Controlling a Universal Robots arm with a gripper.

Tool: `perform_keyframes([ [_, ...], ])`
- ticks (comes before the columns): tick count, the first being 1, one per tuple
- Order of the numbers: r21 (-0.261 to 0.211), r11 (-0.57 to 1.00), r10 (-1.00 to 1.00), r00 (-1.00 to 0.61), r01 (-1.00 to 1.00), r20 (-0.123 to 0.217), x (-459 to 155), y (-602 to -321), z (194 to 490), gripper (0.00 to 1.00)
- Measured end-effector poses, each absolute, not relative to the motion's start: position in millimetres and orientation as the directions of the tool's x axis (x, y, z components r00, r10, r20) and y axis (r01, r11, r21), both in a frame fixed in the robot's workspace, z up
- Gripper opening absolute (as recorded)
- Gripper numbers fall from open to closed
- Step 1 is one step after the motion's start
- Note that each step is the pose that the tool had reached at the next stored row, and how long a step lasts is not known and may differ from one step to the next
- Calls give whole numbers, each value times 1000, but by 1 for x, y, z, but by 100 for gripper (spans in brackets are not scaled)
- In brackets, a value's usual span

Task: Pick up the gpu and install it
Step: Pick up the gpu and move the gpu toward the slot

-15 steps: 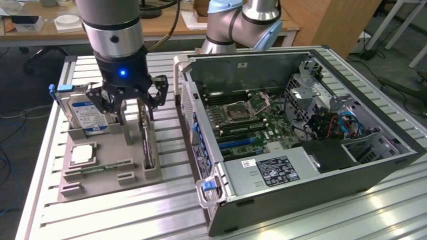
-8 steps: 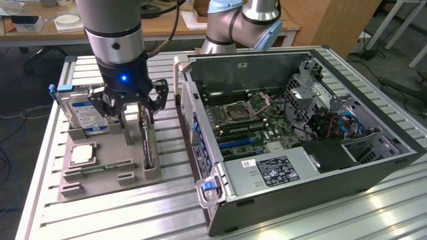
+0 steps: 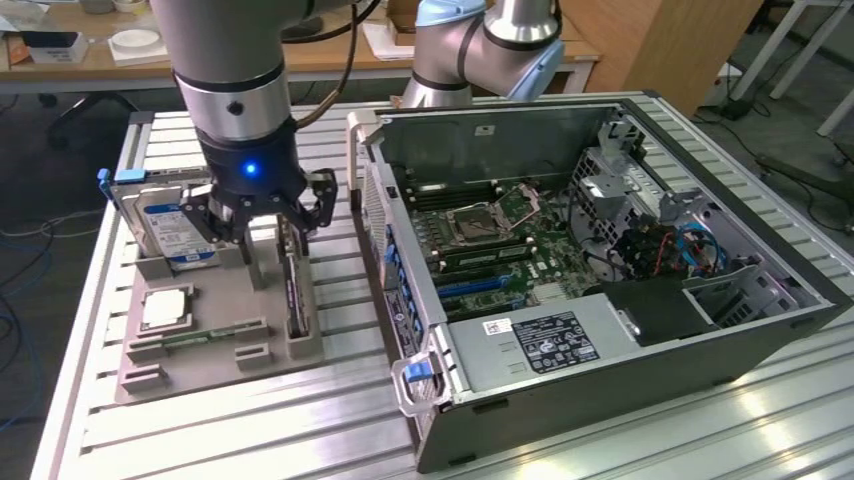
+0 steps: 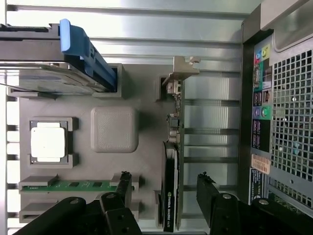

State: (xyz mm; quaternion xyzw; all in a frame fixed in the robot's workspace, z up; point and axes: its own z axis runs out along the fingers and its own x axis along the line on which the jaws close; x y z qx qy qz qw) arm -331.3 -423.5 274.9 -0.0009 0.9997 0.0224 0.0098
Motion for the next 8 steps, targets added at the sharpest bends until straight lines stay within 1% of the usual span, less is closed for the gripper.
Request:
perform_keyframes([
  [8,45,999,-1,-1000,-2,-20,-331,-424,264,65],
])
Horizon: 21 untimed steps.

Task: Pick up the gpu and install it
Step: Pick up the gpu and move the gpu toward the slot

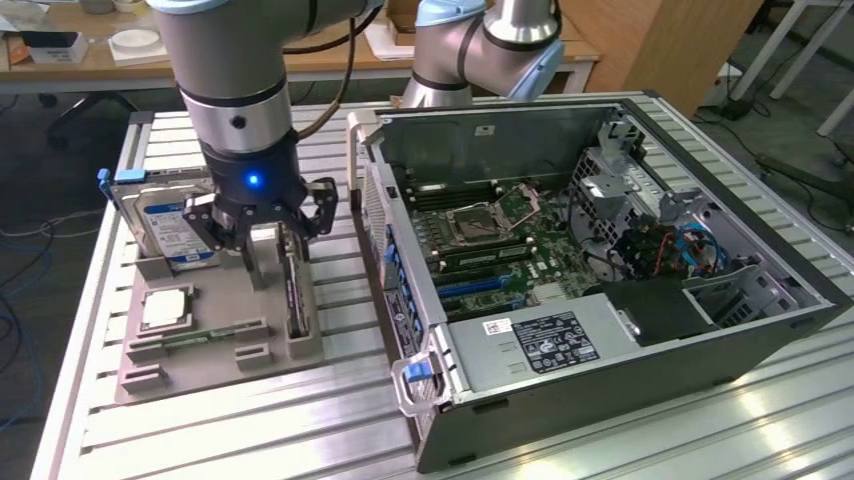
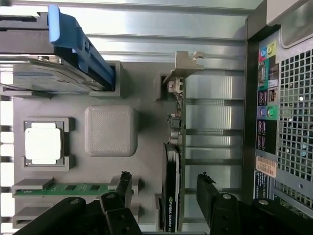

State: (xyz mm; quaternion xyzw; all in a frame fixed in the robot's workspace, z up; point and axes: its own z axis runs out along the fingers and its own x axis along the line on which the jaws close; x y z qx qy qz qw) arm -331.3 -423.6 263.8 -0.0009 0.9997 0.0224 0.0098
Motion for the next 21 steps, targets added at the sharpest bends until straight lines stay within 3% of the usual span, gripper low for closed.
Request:
perform_keyframes([
  [21,45,999,-1,-1000,-2,-20,-331,-424,232,65],
])
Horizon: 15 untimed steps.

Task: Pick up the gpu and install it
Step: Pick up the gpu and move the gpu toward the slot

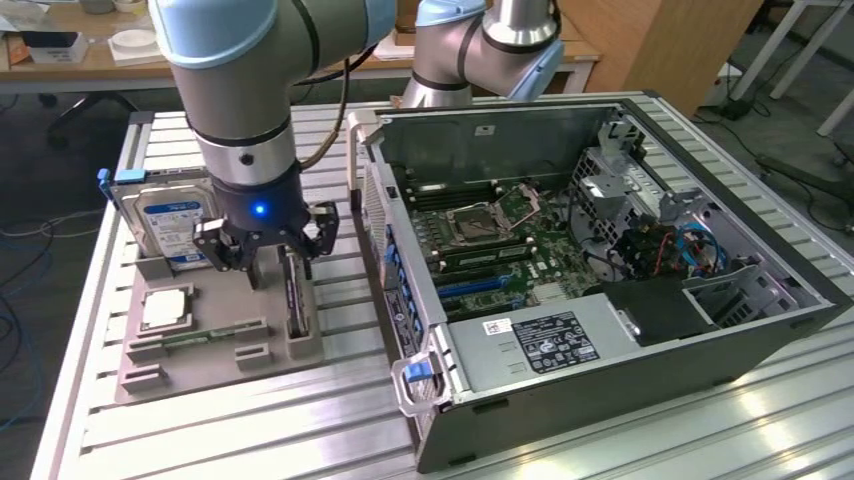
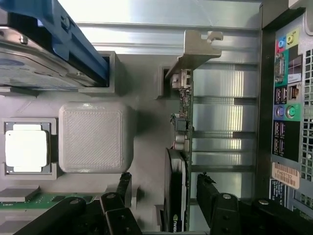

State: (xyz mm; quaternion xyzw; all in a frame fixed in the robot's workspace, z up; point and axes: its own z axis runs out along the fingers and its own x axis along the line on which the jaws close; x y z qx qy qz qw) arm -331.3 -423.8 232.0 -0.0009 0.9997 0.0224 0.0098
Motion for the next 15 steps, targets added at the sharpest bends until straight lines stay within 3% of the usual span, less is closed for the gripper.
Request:
perform_keyframes([
  [15,45,999,-1,-1000,-2,-20,-325,-423,222,65],
])
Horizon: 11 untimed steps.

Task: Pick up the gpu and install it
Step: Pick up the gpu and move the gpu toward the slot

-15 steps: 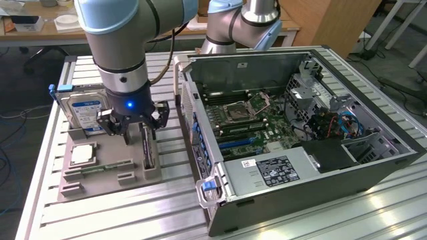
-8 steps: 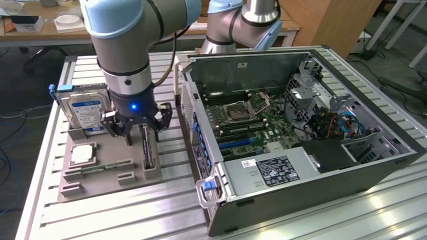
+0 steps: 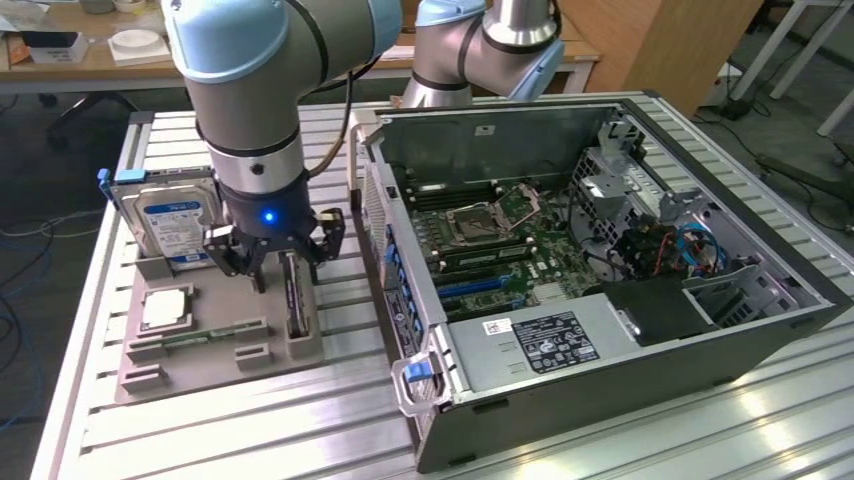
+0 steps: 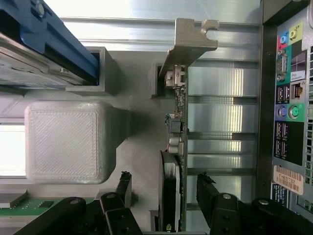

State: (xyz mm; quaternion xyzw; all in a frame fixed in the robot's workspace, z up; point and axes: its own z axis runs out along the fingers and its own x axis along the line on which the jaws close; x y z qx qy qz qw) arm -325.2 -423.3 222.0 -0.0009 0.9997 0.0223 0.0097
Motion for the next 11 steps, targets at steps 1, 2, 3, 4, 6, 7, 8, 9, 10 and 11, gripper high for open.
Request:
perform_keyframes([
  [1,45,999,-1,-1000,-2,-19,-325,-423,222,65],
  [2,45,999,-1,-1000,-2,-20,-325,-423,222,65],
  [3,45,999,-1,-1000,-2,-20,-325,-423,222,65],
  [4,45,999,-1,-1000,-2,-20,-325,-423,222,64],
  [6,45,999,-1,-1000,-2,-20,-325,-423,222,57],
  [7,45,999,-1,-1000,-2,-20,-325,-423,222,57],
  [8,45,999,-1,-1000,-2,-20,-325,-423,222,51],
  [9,45,999,-1,-1000,-2,-20,-325,-423,222,51],
  [10,45,999,-1,-1000,-2,-20,-325,-423,222,44],
  [11,45,999,-1,-1000,-2,-20,-325,-423,222,44],
])
